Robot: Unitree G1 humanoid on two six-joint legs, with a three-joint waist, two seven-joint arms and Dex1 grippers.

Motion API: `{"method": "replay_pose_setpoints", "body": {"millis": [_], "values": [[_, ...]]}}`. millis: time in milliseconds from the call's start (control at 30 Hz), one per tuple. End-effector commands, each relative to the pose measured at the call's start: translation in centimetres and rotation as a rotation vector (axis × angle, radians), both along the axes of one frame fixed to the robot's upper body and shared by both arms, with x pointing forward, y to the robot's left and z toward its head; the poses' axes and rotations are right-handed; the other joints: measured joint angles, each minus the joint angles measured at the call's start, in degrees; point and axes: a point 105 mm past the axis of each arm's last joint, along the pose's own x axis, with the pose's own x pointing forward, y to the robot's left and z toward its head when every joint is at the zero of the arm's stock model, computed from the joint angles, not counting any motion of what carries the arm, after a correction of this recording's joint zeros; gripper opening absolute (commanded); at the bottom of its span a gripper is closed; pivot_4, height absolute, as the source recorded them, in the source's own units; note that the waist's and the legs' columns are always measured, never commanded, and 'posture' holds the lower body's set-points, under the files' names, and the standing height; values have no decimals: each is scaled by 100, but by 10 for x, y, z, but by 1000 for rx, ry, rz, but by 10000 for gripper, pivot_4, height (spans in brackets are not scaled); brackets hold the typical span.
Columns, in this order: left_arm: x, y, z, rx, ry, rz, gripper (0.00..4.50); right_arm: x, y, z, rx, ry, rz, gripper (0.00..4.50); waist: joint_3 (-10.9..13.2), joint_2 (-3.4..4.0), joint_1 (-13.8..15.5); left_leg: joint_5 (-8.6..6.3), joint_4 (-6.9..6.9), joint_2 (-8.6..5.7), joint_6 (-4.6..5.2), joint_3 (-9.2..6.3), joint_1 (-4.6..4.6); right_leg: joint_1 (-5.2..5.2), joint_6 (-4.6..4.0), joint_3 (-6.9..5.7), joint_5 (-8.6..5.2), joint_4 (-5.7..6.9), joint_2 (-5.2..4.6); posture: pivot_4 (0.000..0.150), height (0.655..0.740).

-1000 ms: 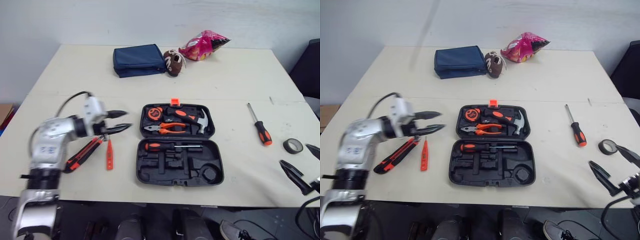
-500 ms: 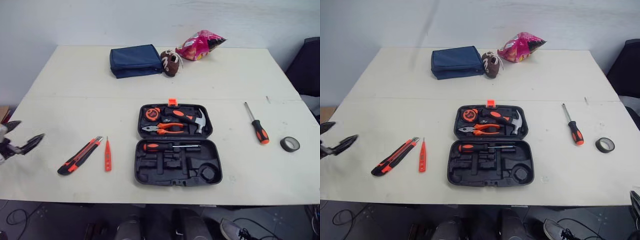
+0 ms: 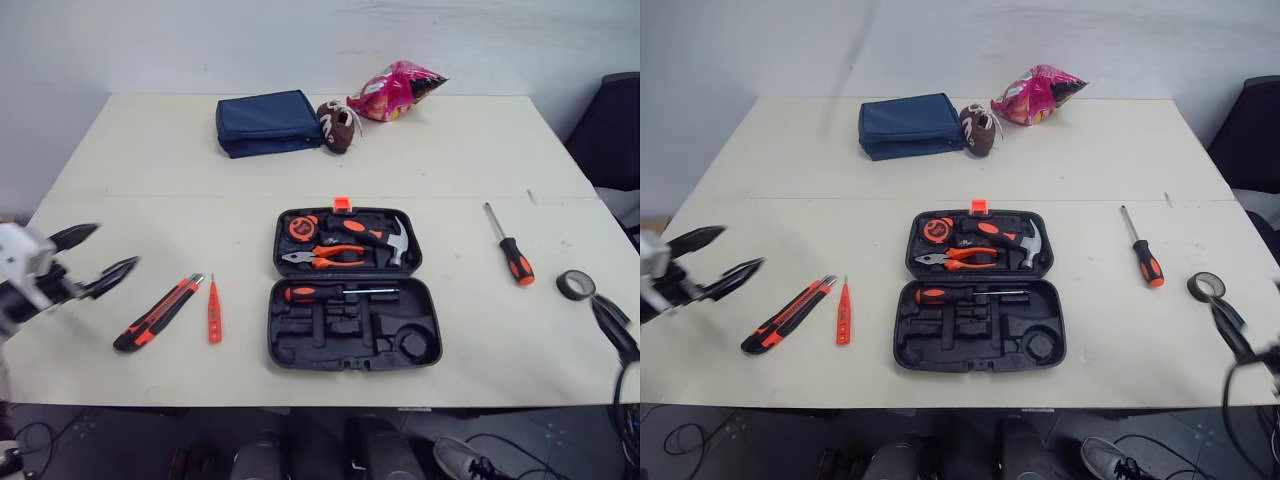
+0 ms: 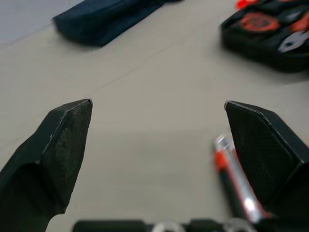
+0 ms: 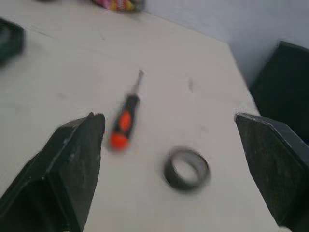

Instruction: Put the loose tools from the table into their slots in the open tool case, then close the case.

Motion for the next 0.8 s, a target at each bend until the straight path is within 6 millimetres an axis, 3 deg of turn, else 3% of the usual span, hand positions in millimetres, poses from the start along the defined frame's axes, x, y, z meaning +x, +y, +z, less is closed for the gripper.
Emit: {"method": "replay_pose_setpoints", "body": {"millis": [33,167,433,567,667,800], "values": [[-6,-36,10,10,-9,-129,44565,11,13,-3,91,165,8,45000,-1,-1,12,7,-7,5,5,-1,-1,-1,-3,-4,-3,-6,7,1500,7400],[-9,-77,11,6,-5,-276,44565,35,27,-4,139,329,50,45000,0,0,15,11,8,10,8,-2,-37,-19,-2,-12,-3,-21,21,1500,7400],[-36,-158,10,-83,68,-561,44565,77,3,-23,58,494,-86,45000,4,-7,7,18,26,-1,31,5,-48,-19,28,2,17,-33,20,1500,7400],[-50,-178,2,-90,102,-647,44565,92,-1,-29,32,528,-104,45000,6,-3,3,25,27,2,24,7,-52,-25,27,6,16,-31,32,1500,7400],[-64,-194,2,-104,128,-727,44565,111,-4,-40,133,542,-132,45000,6,-5,-31,27,31,13,19,12,-49,-24,27,24,17,-32,54,1500,7400],[-63,-197,12,-129,94,-713,44565,122,-6,-62,108,609,-130,45000,8,-3,-2,34,29,21,5,14,-47,-25,24,42,17,-31,76,1500,7400]]}}
